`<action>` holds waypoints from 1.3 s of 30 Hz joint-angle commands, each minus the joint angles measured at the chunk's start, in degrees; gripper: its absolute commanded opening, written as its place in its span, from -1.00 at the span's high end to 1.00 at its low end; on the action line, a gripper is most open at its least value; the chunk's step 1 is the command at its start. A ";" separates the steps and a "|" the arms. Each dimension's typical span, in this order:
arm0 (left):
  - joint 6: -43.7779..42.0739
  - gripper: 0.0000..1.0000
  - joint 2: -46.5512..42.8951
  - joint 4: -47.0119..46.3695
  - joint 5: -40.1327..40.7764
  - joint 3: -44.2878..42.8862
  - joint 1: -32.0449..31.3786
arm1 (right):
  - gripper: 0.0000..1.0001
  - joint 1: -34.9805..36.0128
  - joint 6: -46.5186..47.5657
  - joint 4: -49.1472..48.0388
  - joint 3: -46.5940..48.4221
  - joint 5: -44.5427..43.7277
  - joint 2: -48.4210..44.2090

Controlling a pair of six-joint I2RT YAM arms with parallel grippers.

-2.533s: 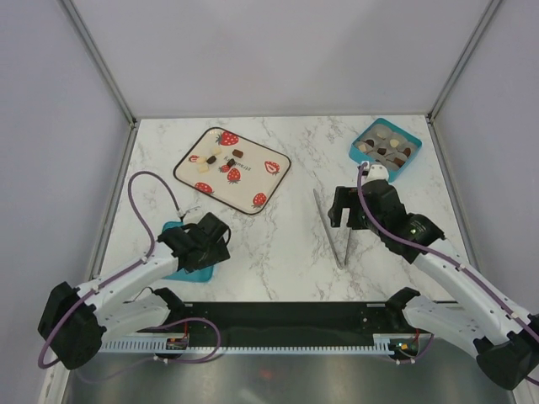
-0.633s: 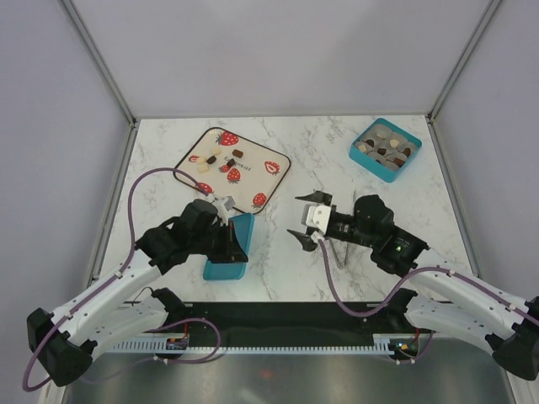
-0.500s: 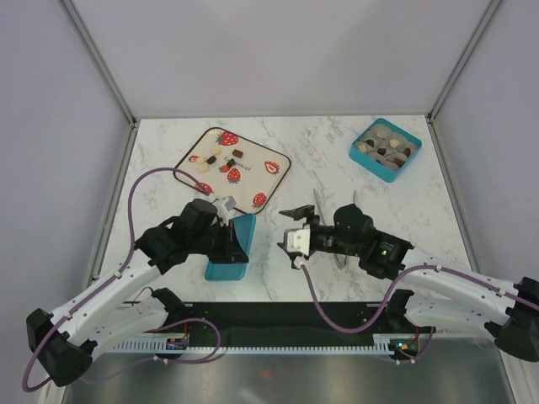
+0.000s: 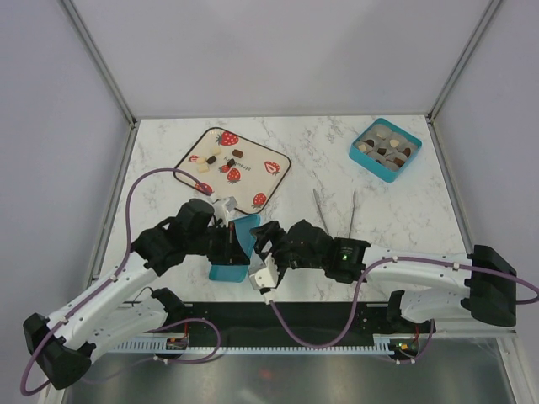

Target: Pack the chocolate

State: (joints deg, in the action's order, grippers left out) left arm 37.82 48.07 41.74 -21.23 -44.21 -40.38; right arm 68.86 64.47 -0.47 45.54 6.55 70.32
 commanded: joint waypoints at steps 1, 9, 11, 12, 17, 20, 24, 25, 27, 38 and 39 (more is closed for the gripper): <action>-2.49 0.95 -1.23 -0.60 -3.02 -2.02 -0.40 | -0.61 0.57 6.72 -1.29 3.41 -1.18 3.49; -3.28 0.95 -1.67 -0.52 -6.45 -2.90 -0.40 | -0.42 1.19 14.28 -0.58 6.31 -3.38 9.74; -3.54 0.95 -1.49 -0.34 -6.80 -3.69 -0.31 | -0.16 1.19 15.33 -0.67 6.58 -3.73 10.62; -3.46 0.95 -1.41 -0.25 -6.80 -3.96 -0.40 | -0.07 1.28 15.34 -0.76 6.49 -3.65 10.62; -1.62 0.82 -0.44 0.28 -7.33 -9.47 -0.31 | 0.69 1.45 12.01 -3.04 4.83 -2.77 9.31; -1.26 0.55 2.02 3.33 -2.53 -17.29 -0.31 | 1.00 2.33 7.09 -5.15 3.51 -3.38 7.38; -2.23 0.00 7.37 9.23 8.64 -31.87 -0.05 | 1.00 3.21 -7.89 -6.38 1.93 -4.96 2.91; -2.40 -0.23 9.56 10.46 11.19 -38.61 0.21 | 1.00 3.30 -10.65 -6.73 1.23 -5.40 1.84; -2.75 -0.41 12.03 12.22 18.48 -45.24 0.48 | 1.00 3.30 -17.32 -9.26 -1.31 -6.19 -1.48; -2.84 -0.99 22.93 8.20 31.52 -67.24 1.45 | 1.00 -15.03 -60.99 -0.51 1.47 -23.90 -9.32; -2.76 -0.99 24.07 6.97 31.34 -65.24 1.45 | 1.00 -22.81 -63.21 -0.15 2.35 -21.60 -9.94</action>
State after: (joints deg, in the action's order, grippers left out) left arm 35.70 68.40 51.37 7.46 -111.07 -39.09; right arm 57.76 16.88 -1.78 42.94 -14.96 63.46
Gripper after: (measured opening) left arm 0.993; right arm 0.222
